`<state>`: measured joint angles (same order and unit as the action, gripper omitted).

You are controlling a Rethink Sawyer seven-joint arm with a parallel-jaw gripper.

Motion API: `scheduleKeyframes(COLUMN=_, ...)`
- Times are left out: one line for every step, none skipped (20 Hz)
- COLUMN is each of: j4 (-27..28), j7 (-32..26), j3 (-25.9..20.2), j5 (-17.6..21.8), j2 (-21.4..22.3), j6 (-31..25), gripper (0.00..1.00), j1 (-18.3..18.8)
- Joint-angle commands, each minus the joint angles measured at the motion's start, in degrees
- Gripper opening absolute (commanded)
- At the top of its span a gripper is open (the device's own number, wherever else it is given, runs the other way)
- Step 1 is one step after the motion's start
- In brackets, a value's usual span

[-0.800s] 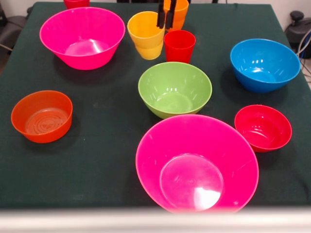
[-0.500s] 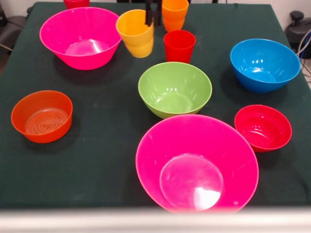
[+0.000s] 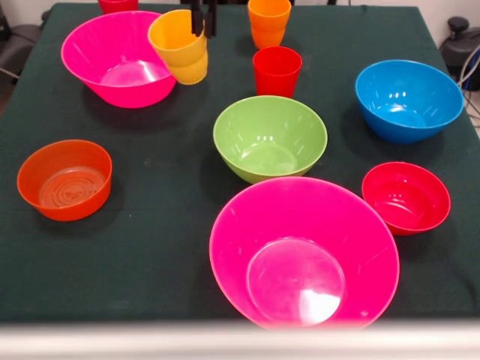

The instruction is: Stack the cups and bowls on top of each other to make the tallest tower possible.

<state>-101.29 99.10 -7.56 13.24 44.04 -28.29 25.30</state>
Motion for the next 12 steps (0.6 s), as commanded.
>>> scheduleKeyframes(j4=-1.9, j7=-2.3, j3=-6.5, j5=4.7, j2=-0.5, j6=2.8, gripper=0.0, j1=-2.2)
scheduleKeyframes(j4=-1.7, j7=-1.9, j3=-6.5, j5=4.6, j2=-0.7, j6=3.0, gripper=0.0, j1=-2.7)
scheduleKeyframes(j4=-1.4, j7=-1.5, j3=-6.4, j5=4.5, j2=-0.8, j6=3.1, gripper=0.0, j1=-3.3)
scheduleKeyframes(j4=-1.2, j7=-1.0, j3=-6.2, j5=4.4, j2=-0.8, j6=3.0, gripper=0.0, j1=-3.9)
scheduleKeyframes(j4=-0.9, j7=-0.5, j3=-5.9, j5=4.2, j2=-0.7, j6=2.8, gripper=0.0, j1=-4.6)
scheduleKeyframes(j4=-0.5, j7=0.0, j3=-5.5, j5=4.2, j2=-0.6, j6=2.9, gripper=0.0, j1=-5.5)
scheduleKeyframes(j4=-0.1, j7=0.6, j3=-5.1, j5=4.0, j2=-0.7, j6=2.6, gripper=0.0, j1=-6.3)
scheduleKeyframes(j4=0.0, j7=1.3, j3=-4.6, j5=3.9, j2=-0.6, j6=2.8, gripper=0.0, j1=-7.1)
scheduleKeyframes(j4=0.4, j7=1.8, j3=-4.2, j5=3.9, j2=-0.6, j6=2.9, gripper=0.0, j1=-7.9)
scheduleKeyframes(j4=0.7, j7=2.6, j3=-3.5, j5=3.9, j2=-0.8, j6=3.1, gripper=0.0, j1=-8.9)
scheduleKeyframes(j4=1.1, j7=3.1, j3=-3.1, j5=3.8, j2=-1.0, j6=3.2, gripper=0.0, j1=-9.7)
scheduleKeyframes(j4=1.6, j7=3.5, j3=-2.7, j5=3.7, j2=-1.2, j6=3.2, gripper=0.0, j1=-10.4)
